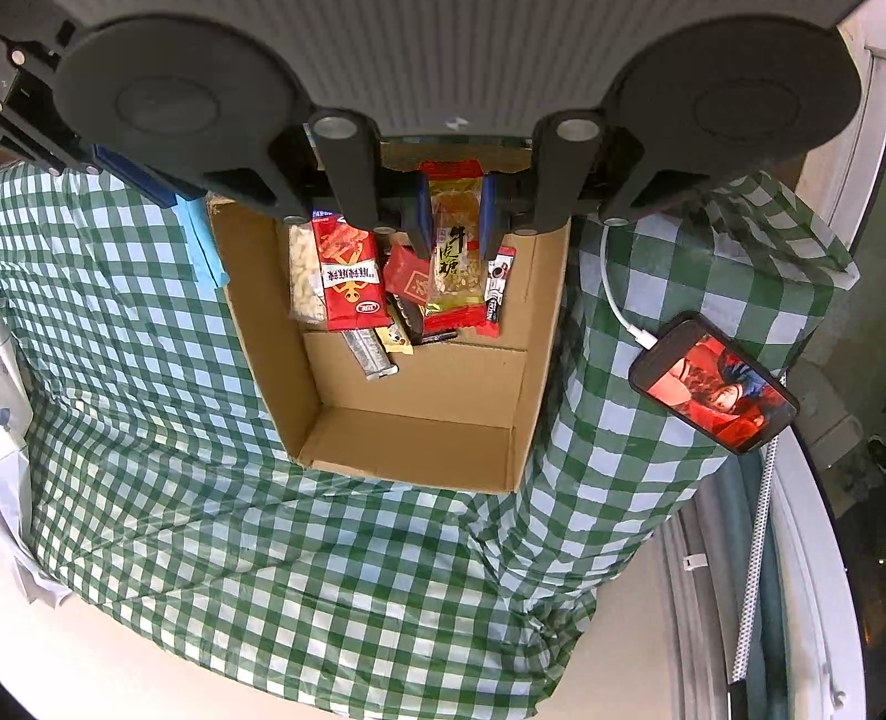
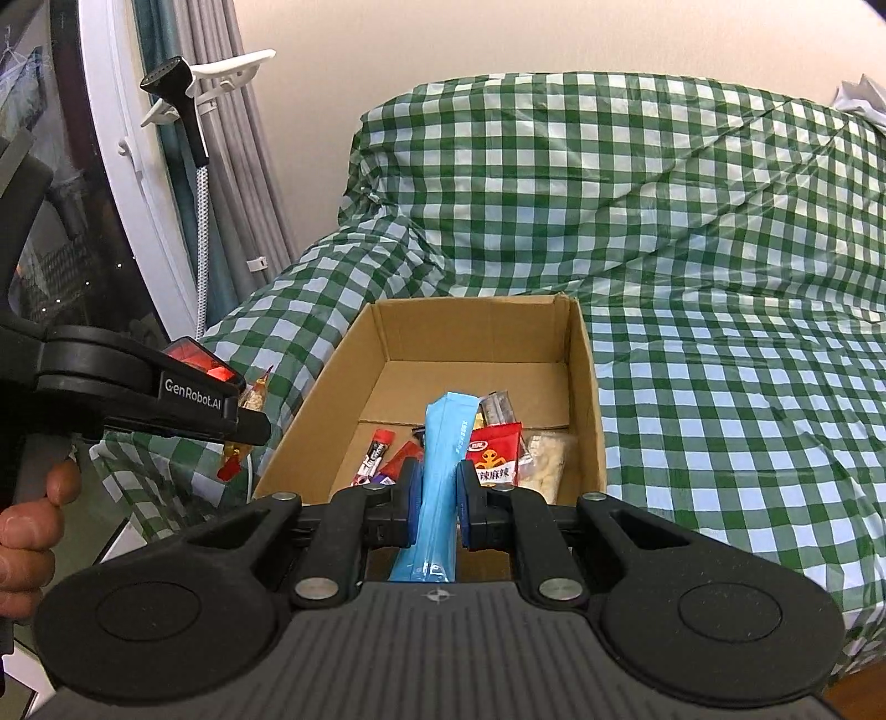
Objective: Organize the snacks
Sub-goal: 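Carry the wrapped candy and blue stick over the box with both tools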
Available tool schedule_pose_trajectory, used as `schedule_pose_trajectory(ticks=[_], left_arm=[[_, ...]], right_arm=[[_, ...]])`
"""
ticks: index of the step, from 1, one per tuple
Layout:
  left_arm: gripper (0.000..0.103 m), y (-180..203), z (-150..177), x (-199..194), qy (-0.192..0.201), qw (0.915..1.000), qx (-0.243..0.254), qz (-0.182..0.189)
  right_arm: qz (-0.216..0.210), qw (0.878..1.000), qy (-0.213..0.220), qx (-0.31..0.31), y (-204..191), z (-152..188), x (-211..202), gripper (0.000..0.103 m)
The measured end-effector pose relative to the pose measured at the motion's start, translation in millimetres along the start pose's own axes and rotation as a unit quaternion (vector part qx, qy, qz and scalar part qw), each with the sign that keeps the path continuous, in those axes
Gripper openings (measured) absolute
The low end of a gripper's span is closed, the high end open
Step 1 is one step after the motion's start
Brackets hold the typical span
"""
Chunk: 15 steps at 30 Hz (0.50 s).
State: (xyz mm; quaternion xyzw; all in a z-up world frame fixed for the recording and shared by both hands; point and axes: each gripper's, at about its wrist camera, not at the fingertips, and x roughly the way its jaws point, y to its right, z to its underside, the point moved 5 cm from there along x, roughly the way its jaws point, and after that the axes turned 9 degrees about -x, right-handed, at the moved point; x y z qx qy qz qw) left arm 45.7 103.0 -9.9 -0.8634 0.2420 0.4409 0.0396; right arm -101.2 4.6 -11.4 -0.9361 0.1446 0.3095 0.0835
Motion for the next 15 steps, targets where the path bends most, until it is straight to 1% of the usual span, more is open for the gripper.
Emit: schedule_pose_trajectory(ticks=[7,15], left_arm=[[0.019,1.1,-1.1,6.7,-0.005,1.0000,-0.001,-0.004],[0.019,-0.1,-9.6,14.8,-0.005,0.9999,-0.005,-0.007]], right_arm=[[-0.002,1.000,-0.007,0.004,3.2,2.0,6.0,0.014],[0.001,1.000,-0.012,0.006,10.0,0.6,12.3,0.014]])
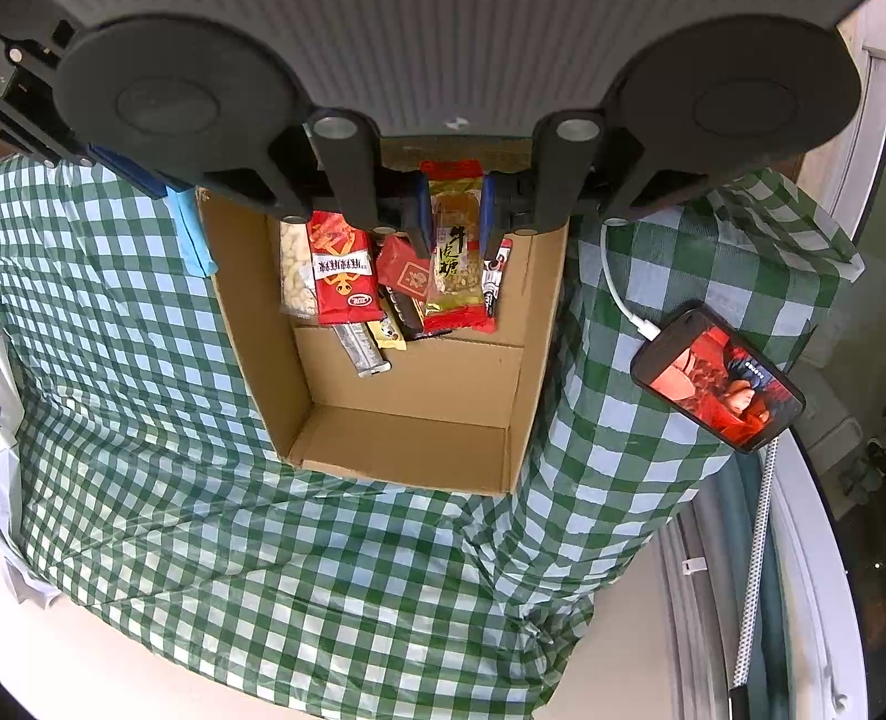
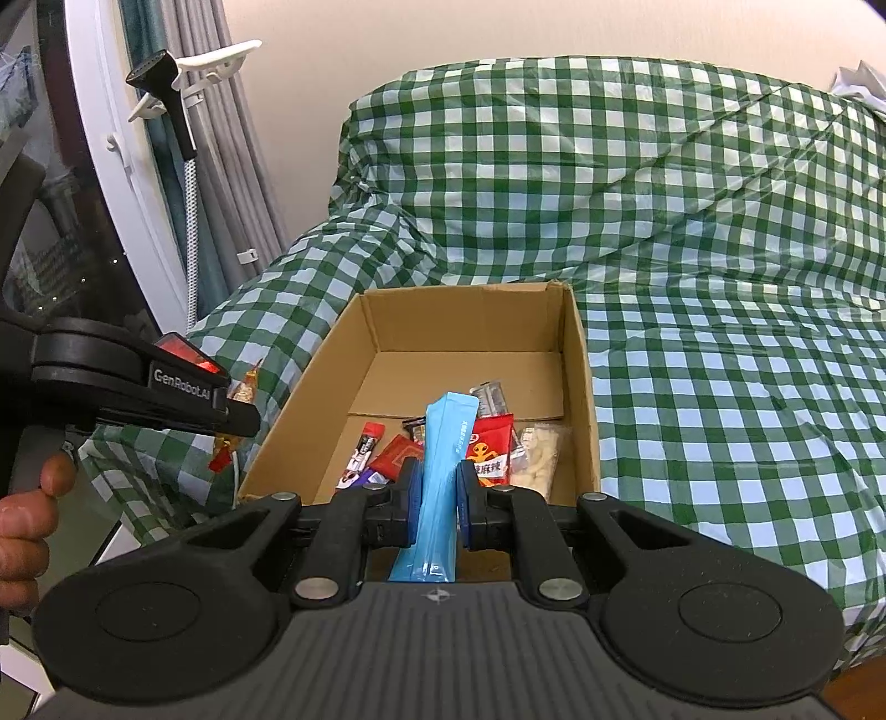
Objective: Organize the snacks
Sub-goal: 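Carry the wrapped candy and blue stick over the box with both tools, then open both tools to drop the candy and blue stick into the box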
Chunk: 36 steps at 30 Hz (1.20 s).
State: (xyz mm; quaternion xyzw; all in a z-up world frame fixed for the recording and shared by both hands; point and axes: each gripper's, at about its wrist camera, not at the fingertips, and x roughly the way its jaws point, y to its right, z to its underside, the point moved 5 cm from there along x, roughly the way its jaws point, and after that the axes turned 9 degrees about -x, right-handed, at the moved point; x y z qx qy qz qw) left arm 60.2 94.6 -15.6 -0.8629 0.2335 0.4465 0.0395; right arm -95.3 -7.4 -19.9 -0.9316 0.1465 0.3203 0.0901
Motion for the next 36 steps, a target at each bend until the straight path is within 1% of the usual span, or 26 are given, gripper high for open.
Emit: schedule_pose_trajectory(ticks=[7,15,27,36], left_arm=[[0.019,0.4,-8.6,12.2,-0.005,1.0000,-0.003,-0.004],[0.019,4.2,-24.3,36.8,-0.014,0.9998,-0.002,-0.011],[0.019,19.6,-49.7,98.4,-0.041,0.9986,0.017,-0.028],[0.019,26.5,-54.5,149.2,-0.069,0.9961,0.033,-0.044]], right_arm=[[-0.002,1.000,-0.011,-0.002,1.9,-2.4,14.1,0.014],[0.000,1.000,-0.022,0.001,10.5,-10.6,38.2,0.014],[0.000,0.999,-0.042,0.011,31.8,-23.9,97.5,0.015],[-0.003,0.997,-0.068,0.022,44.4,-22.5,145.7,0.015]])
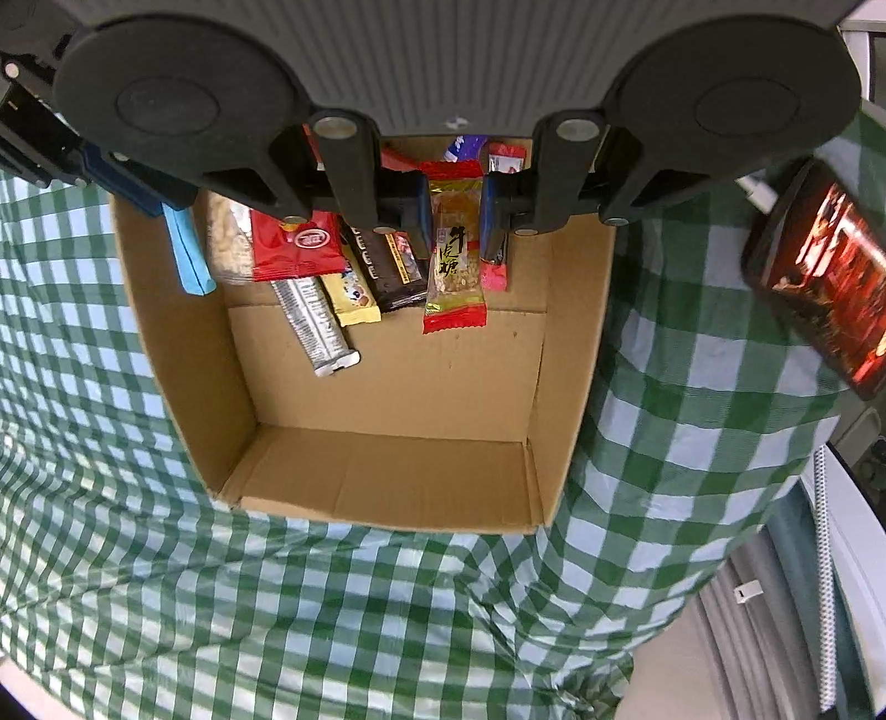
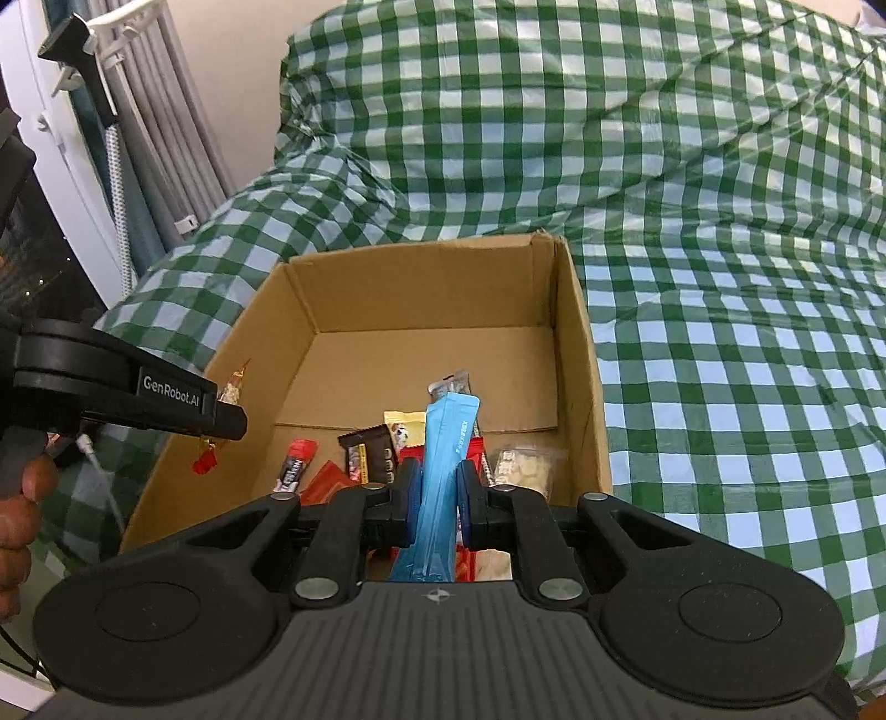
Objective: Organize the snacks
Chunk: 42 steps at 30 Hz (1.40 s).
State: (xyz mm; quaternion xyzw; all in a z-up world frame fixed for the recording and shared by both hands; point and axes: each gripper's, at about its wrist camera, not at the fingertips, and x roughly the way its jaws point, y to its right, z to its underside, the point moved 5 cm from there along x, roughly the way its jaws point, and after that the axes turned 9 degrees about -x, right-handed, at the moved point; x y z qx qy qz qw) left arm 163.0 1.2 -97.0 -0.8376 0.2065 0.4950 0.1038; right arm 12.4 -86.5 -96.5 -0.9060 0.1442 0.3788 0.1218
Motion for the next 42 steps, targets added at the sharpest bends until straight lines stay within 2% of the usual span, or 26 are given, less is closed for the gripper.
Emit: schedule_pose_trajectory(ticks=[5,6,7,8,9,10,11,12,13,16,21,25,28,34,42], left_arm=[[0.019,1.5,-2.7,23.3,-0.017,0.9998,0.008,-0.012],[0.019,2.3,-3.3,26.7,-0.019,0.9997,0.011,-0.012],[0.023,3.1,-4.7,29.2,-0.020,0.9996,0.015,-0.012],[0.045,4.0,-5.5,31.3,-0.022,0.9995,0.018,-0.012],[0.080,4.5,-7.2,31.4,-0.024,0.9995,0.019,-0.013],[0.094,4.2,-9.2,29.5,-0.022,0.9996,0.016,-0.012],[0.103,3.3,-11.2,24.5,-0.009,0.9998,0.012,-0.009],[0.103,2.3,-12.2,17.4,0.009,0.9999,0.008,-0.008],[0.103,1.7,-12.4,12.1,0.018,0.9997,0.009,-0.011],[0.103,0.2,-6.2,2.6,0.011,0.9995,0.022,-0.018],[0.103,-12.4,23.3,-33.2,0.023,0.9993,0.018,-0.024],[0.103,-16.7,51.4,-63.3,0.027,0.9992,0.022,-0.021],[0.103,-16.8,70.6,-85.5,0.045,0.9981,0.033,-0.028],[0.103,-15.6,100.8,-118.2,0.073,0.9951,0.052,-0.042],[0.103,-24.8,131.7,-149.0,0.109,0.9923,0.034,-0.047]], right_arm=[[0.002,1.000,-0.012,0.008,7.0,-0.4,20.2,0.015],[0.001,1.000,-0.014,0.010,8.4,-1.2,24.3,0.018],[0.000,1.000,-0.017,0.012,9.8,-2.3,27.2,0.018],[-0.001,1.000,-0.017,0.017,11.4,-4.2,29.4,0.019],[0.000,1.000,-0.018,0.024,13.7,-6.8,31.1,0.030],[0.004,0.999,-0.018,0.031,16.3,-9.9,32.0,0.051],[0.010,0.999,-0.015,0.039,19.2,-12.8,30.9,0.060],[0.015,0.999,-0.011,0.046,21.9,-15.0,28.1,0.073],[0.018,0.998,-0.007,0.052,24.3,-16.4,23.6,0.079],[0.019,0.998,-0.016,0.060,26.1,-11.1,9.2,0.090],[0.022,0.998,-0.026,0.058,14.0,11.2,-27.4,0.100],[0.045,0.998,-0.007,0.035,-2.0,31.8,-64.6,0.102],[0.063,0.998,0.006,0.023,-9.4,43.8,-88.1,0.102],[0.077,0.997,0.028,0.010,-19.2,59.0,-121.6,0.102],[0.079,0.995,0.052,-0.022,-32.0,74.3,-153.9,0.102]])
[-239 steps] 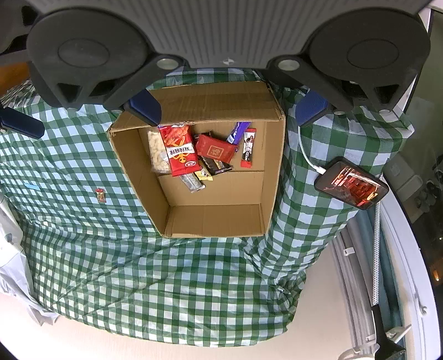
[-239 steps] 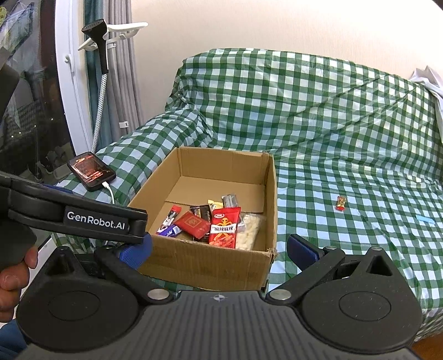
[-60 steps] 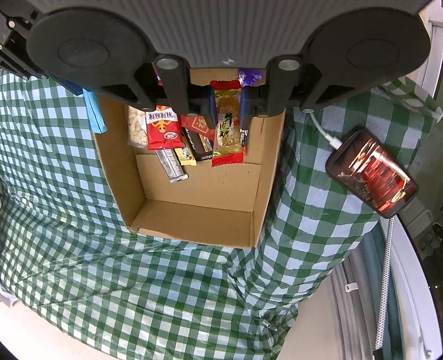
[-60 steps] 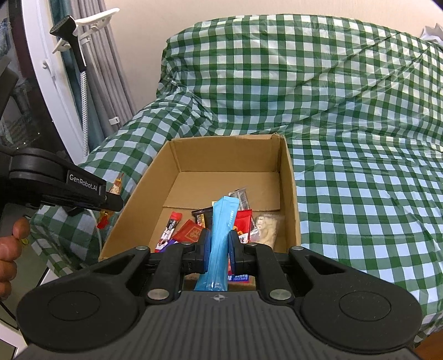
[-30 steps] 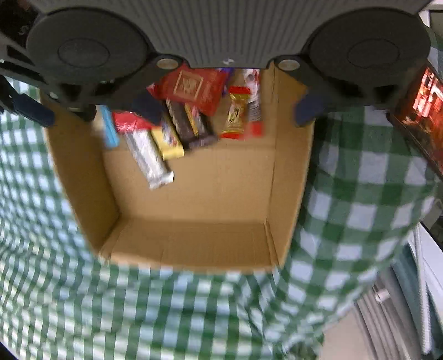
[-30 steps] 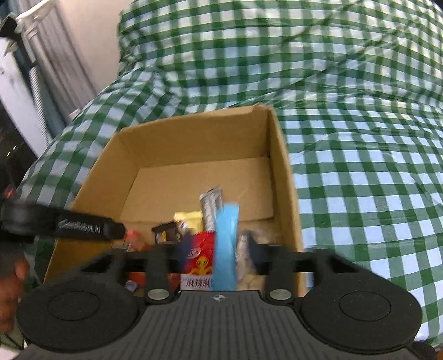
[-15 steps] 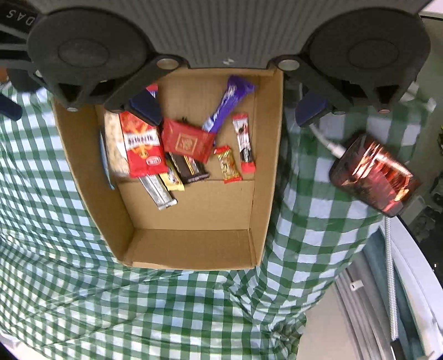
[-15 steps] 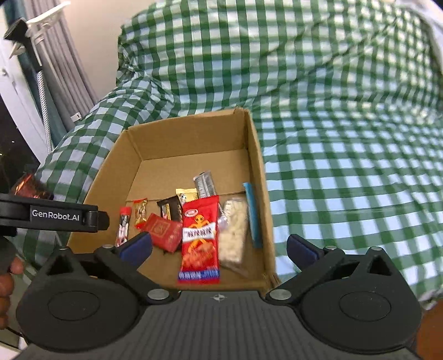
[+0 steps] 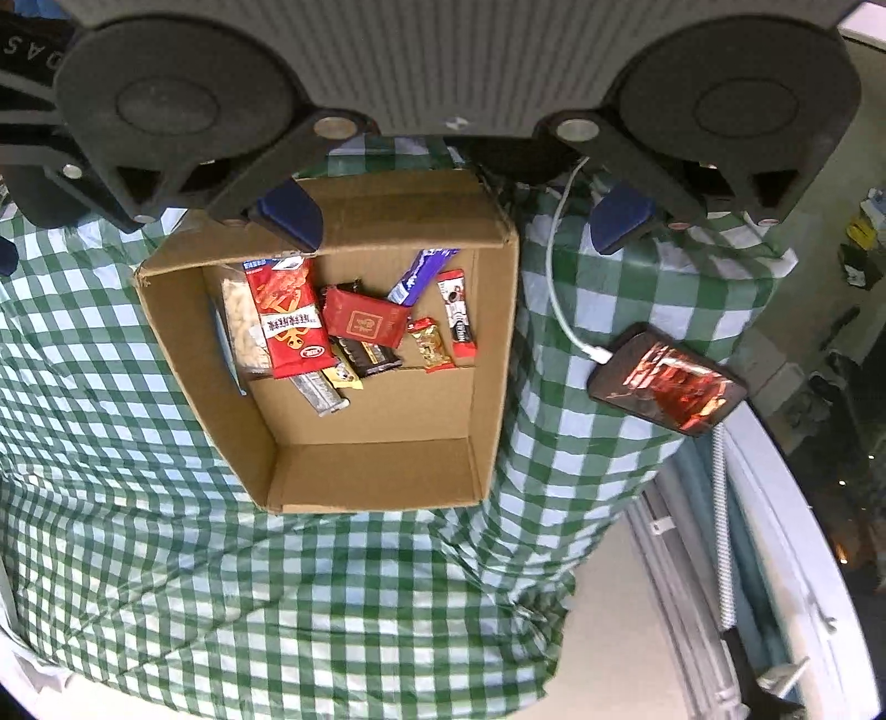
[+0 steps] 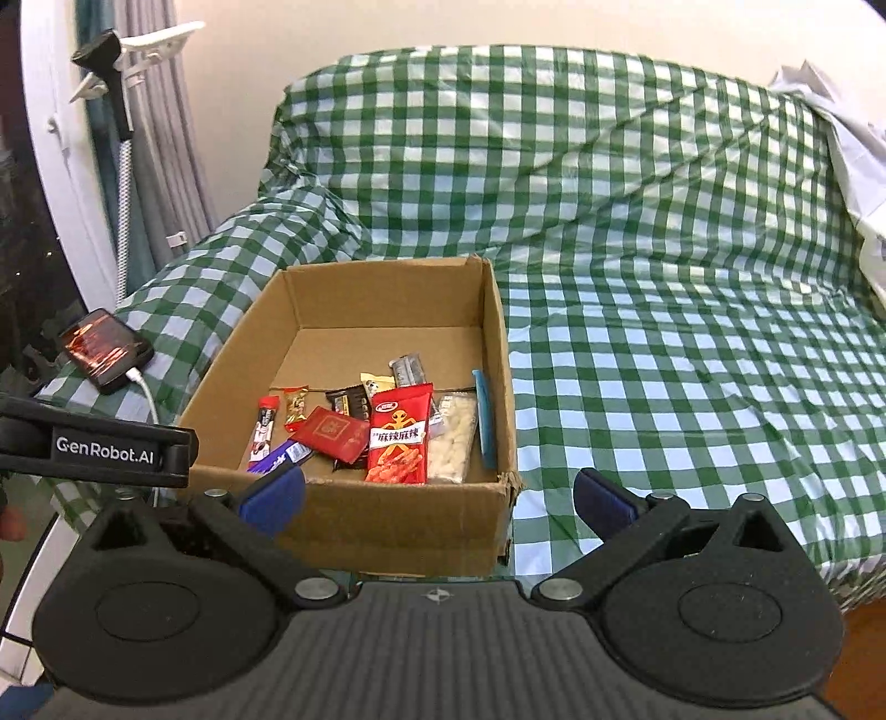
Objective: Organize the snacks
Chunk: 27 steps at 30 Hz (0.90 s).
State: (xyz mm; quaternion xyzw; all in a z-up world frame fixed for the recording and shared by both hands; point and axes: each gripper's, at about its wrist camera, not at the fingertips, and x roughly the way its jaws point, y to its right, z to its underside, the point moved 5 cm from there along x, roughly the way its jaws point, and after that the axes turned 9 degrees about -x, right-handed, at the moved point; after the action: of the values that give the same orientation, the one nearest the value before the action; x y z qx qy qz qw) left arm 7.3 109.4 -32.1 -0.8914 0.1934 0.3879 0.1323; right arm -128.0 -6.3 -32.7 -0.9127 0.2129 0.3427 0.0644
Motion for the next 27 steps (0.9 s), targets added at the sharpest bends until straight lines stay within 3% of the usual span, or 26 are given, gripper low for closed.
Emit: schedule_pose_trajectory(ticks=[8,27], left_arm=[[0.103,-5.9,11.2,-16.2,0.007,0.9999,-0.003,0.010],[0.103,-8.6,15.3,-29.3,0.034,0.9994,0.002,-0.011]], right_arm=[[-0.006,0.999,0.034,-0.033,-10.9,4.1,-23.7,0.102],[-0.006,0.998,0.044,-0.043,-16.0,5.5,-33.6,0.102]])
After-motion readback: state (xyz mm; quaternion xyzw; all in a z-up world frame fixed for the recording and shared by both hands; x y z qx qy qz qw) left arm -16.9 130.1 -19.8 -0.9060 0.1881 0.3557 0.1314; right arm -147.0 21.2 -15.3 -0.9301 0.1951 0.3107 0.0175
